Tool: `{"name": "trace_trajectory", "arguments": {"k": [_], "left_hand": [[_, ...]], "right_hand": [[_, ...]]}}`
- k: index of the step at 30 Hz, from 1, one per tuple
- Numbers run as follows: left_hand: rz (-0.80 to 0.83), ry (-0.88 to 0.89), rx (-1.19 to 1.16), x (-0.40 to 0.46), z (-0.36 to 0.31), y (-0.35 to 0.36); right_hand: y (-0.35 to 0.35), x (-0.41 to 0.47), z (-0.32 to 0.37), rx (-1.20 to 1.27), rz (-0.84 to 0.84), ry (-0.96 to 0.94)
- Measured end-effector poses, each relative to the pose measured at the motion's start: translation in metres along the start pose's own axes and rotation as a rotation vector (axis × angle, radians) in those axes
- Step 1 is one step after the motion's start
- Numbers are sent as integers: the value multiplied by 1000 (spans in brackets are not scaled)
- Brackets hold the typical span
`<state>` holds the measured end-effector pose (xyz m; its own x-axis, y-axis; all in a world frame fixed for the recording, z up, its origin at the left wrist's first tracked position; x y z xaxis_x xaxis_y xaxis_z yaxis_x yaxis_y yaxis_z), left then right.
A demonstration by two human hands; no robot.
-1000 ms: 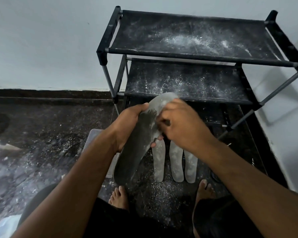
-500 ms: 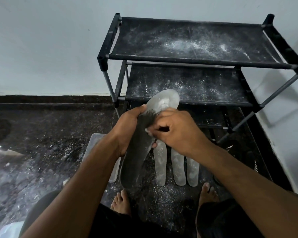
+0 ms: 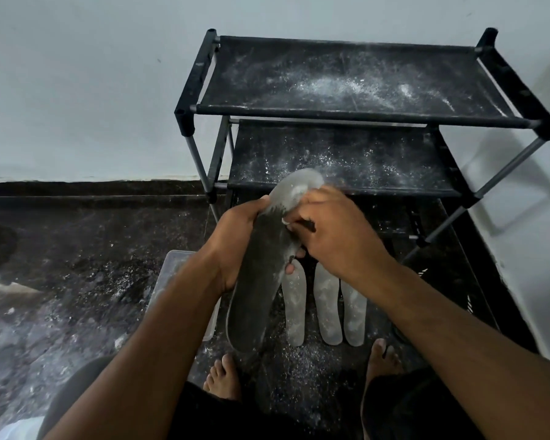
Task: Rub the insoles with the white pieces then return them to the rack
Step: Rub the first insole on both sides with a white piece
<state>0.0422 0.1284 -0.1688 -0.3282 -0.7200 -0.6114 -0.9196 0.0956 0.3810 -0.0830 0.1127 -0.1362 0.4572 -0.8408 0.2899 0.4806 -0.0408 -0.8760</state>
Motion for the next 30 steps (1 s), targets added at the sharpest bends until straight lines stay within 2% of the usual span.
{"name": "trace_trajectory", "arguments": {"k": [4, 6, 9, 14, 18, 20, 23, 25, 28, 30], "left_hand": [[-22, -10, 44, -1, 2, -2], [20, -10, -11, -1, 1, -1], [21, -5, -57, 2, -1, -1], [-136, 41, -34, 1, -1, -8], [-204, 135, -80, 2, -7, -12], [-275, 173, -50, 3, -8, -16], [-343, 188, -77, 4, -8, -23], [-348, 196, -109, 3, -11, -25], [-333, 216, -136, 3, -14, -26], [-353, 223, -130, 3, -14, -28]], "right_hand": [[21, -6, 11, 141, 170, -30], [13, -3, 6, 138, 123, -21], [-4, 1, -3, 21, -37, 11], [15, -6, 17, 100, 149, -75], [-6, 0, 2, 1, -29, 1], [-1, -2, 5, -22, 15, -13], [18, -8, 19, 76, 159, -87], [13, -6, 16, 80, 118, -82], [-4, 0, 5, 17, -48, -41], [3, -2, 11, 29, 6, -61]]}}
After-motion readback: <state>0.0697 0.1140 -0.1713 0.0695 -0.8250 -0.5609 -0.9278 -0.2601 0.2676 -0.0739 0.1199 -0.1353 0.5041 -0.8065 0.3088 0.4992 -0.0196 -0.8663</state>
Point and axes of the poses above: each hand's wrist, its own x-axis towards the middle knuckle, its own y-axis out of the palm, z = x × y, the point moved 5 cm from there along x, towards the middle knuckle, and after that the axes turned 5 degrees about -y, right-handed, at the moved point
